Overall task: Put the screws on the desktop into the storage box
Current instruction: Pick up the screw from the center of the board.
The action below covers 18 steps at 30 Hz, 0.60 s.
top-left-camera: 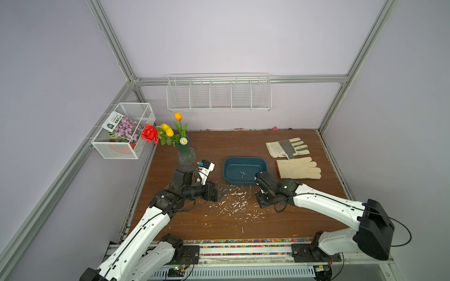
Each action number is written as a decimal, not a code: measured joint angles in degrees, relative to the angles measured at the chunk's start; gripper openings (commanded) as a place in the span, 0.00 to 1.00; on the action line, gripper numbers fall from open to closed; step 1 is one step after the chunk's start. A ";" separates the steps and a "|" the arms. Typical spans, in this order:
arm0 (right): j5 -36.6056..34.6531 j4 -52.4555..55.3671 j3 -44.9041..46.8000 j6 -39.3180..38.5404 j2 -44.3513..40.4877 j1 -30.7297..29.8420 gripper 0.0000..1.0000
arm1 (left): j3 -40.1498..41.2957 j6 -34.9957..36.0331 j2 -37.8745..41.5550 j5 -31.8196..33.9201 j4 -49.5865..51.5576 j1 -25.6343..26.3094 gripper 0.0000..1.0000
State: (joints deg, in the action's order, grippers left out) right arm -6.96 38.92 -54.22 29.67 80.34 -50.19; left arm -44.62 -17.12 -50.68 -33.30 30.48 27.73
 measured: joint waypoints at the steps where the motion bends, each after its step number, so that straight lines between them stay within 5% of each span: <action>1: 0.17 -0.48 0.17 0.15 0.59 -0.04 0.47 | 0.00 0.00 0.00 0.02 -0.02 0.00 1.00; 18: 2.75 -6.38 0.92 0.48 9.31 -0.04 0.37 | 0.61 -0.02 -0.26 0.46 -0.17 0.00 1.00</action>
State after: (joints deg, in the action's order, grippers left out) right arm -4.21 32.53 -53.30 30.15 89.65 -50.24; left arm -44.01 -17.15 -50.94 -32.84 30.30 27.73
